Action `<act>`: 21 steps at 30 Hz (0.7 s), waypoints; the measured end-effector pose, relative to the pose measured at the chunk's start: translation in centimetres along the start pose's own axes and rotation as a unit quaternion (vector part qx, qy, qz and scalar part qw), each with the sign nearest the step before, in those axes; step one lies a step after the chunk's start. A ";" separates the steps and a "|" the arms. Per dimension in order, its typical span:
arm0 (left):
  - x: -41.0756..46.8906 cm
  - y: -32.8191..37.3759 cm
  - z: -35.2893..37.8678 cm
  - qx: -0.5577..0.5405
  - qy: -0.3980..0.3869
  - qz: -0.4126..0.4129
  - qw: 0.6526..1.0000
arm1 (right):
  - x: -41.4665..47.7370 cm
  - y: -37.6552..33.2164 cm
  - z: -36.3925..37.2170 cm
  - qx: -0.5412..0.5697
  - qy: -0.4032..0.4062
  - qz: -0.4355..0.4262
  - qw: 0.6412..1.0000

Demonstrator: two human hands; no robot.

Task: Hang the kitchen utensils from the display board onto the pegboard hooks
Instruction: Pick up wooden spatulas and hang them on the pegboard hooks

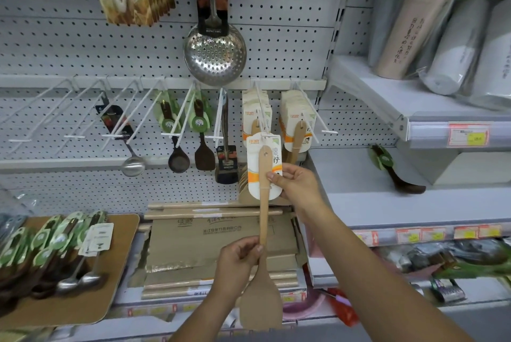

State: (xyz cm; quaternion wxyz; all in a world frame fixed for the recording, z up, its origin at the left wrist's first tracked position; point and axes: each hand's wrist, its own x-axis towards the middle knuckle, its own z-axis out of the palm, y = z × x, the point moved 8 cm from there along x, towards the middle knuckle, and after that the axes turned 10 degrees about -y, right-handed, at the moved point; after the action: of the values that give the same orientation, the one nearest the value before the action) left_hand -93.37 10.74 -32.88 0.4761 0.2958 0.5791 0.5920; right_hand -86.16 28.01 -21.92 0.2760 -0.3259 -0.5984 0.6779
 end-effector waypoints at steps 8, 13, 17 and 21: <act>5.8 -0.1 -1.0 0.051 0.001 0.003 0.999 | 3.8 0.6 -0.3 0.002 0.040 0.003 0.999; 10.4 0.8 -1.5 0.101 -0.017 0.002 0.995 | 7.6 0.2 -0.7 -0.017 0.052 0.000 0.999; 13.8 1.9 -1.7 0.150 -0.017 0.005 0.989 | 10.2 -0.4 -1.0 -0.029 0.067 0.001 0.997; 16.6 2.0 -2.3 0.171 -0.021 -0.008 0.985 | 12.3 -0.6 -1.1 -0.044 0.080 0.021 0.996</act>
State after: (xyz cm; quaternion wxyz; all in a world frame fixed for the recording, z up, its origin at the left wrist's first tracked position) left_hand -102.04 25.12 -34.67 0.4352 0.3804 0.6643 0.4740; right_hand -93.11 38.17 -22.73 0.2946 -0.4033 -0.5965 0.6283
